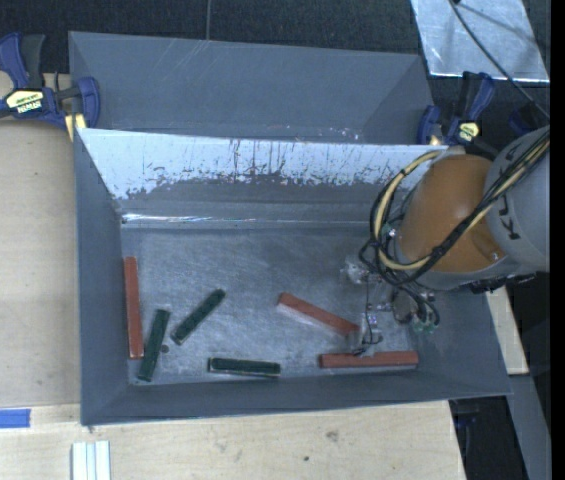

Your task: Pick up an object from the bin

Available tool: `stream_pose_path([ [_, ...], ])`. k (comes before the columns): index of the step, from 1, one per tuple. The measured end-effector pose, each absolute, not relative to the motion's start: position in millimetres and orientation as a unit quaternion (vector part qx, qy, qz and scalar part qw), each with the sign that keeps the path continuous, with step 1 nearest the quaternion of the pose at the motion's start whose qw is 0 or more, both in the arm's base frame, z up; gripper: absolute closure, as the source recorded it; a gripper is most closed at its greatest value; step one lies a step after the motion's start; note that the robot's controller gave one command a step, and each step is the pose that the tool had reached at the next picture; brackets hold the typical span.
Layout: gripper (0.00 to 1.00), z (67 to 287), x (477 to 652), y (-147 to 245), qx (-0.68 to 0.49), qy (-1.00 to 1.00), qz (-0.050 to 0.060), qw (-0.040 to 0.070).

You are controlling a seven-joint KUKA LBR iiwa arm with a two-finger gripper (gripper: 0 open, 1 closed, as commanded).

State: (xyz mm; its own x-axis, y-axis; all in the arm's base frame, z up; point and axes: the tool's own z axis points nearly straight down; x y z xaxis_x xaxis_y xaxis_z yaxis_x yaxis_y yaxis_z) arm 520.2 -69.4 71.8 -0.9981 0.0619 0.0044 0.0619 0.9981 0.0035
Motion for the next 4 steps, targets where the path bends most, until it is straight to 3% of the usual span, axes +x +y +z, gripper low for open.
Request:
stream_pose_path([
  [1,1.0,77,521.9,-75,-0.033,-0.999,0.0,-0.002],
  [2,1.0,215,551.2,-81,-0.023,-1.0,0.001,-0.007],
  [3,0.0,210,549.1,-80,-0.022,-1.0,0.0,-0.002],
  [4,0.0,109,543.6,-7,-0.04,-0.999,-0.002,0.003],
])
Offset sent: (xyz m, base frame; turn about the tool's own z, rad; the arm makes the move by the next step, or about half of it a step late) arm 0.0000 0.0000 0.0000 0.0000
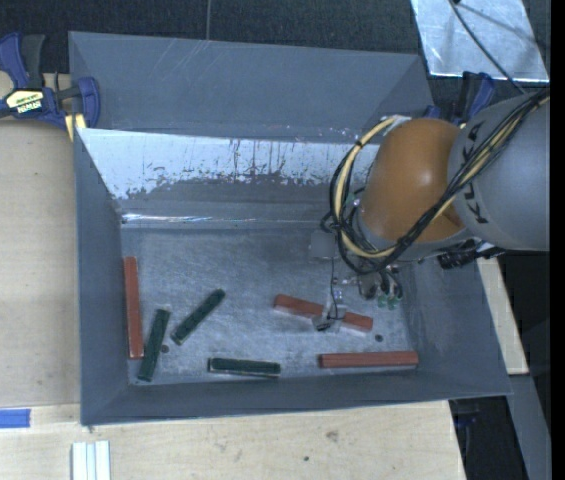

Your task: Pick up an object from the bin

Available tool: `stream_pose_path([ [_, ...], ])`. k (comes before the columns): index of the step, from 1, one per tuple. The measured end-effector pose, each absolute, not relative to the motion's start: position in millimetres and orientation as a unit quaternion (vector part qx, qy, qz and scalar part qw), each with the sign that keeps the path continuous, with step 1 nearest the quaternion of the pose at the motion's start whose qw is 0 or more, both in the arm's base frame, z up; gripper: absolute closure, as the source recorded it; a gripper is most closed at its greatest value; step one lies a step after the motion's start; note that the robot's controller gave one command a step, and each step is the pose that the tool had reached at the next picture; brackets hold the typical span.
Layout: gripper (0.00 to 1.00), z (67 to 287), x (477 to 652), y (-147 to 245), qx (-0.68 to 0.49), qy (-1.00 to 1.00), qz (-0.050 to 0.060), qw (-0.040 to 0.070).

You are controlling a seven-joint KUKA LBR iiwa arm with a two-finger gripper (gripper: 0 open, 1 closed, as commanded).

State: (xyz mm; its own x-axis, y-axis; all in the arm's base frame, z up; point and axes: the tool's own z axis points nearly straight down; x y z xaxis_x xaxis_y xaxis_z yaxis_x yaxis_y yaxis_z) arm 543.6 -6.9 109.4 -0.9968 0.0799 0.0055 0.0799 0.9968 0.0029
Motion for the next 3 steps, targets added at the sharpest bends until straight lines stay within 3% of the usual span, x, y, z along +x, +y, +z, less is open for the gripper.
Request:
stream_pose_path([
  [1,0.0,69,550.9,30,0.01,-1.0,0.0,-0.001],
  [2,0.0,70,512.1,-5,0.02,-1.0,0.0,0.0],
  [3,1.0,72,515.9,-3,0.021,-1.0,0.0,-0.005],
])
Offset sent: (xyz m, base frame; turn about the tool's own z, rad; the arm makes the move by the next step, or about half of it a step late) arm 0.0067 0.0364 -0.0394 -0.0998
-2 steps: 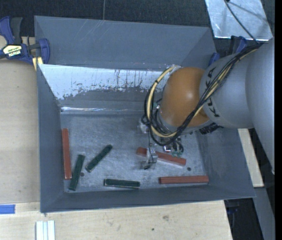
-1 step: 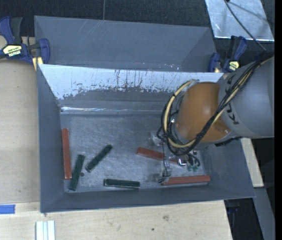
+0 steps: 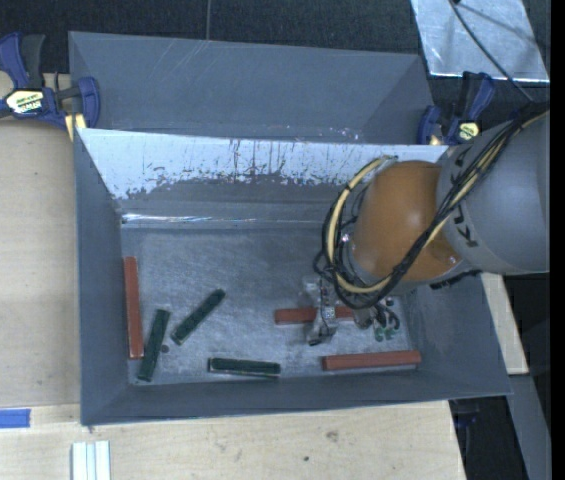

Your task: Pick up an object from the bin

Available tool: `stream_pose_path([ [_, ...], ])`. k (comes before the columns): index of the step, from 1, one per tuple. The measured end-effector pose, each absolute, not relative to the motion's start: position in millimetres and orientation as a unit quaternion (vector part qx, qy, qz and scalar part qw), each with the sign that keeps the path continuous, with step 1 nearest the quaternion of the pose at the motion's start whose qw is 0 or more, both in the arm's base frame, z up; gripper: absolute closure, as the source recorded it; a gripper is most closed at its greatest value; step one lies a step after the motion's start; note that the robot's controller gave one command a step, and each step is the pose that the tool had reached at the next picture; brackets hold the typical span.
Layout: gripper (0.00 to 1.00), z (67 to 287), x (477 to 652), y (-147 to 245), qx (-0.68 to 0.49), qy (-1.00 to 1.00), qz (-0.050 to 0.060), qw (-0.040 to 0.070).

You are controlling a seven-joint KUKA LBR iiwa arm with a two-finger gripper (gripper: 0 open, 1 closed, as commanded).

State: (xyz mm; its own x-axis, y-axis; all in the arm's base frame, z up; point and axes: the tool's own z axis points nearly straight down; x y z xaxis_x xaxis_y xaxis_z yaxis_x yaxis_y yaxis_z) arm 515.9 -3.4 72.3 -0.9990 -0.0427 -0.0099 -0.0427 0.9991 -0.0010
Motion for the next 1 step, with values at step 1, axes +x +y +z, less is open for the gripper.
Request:
stream_pose_path([
  [1,1.0,221.3,526.8,11.8,-0.03,1.0,0.0,0.006],
])
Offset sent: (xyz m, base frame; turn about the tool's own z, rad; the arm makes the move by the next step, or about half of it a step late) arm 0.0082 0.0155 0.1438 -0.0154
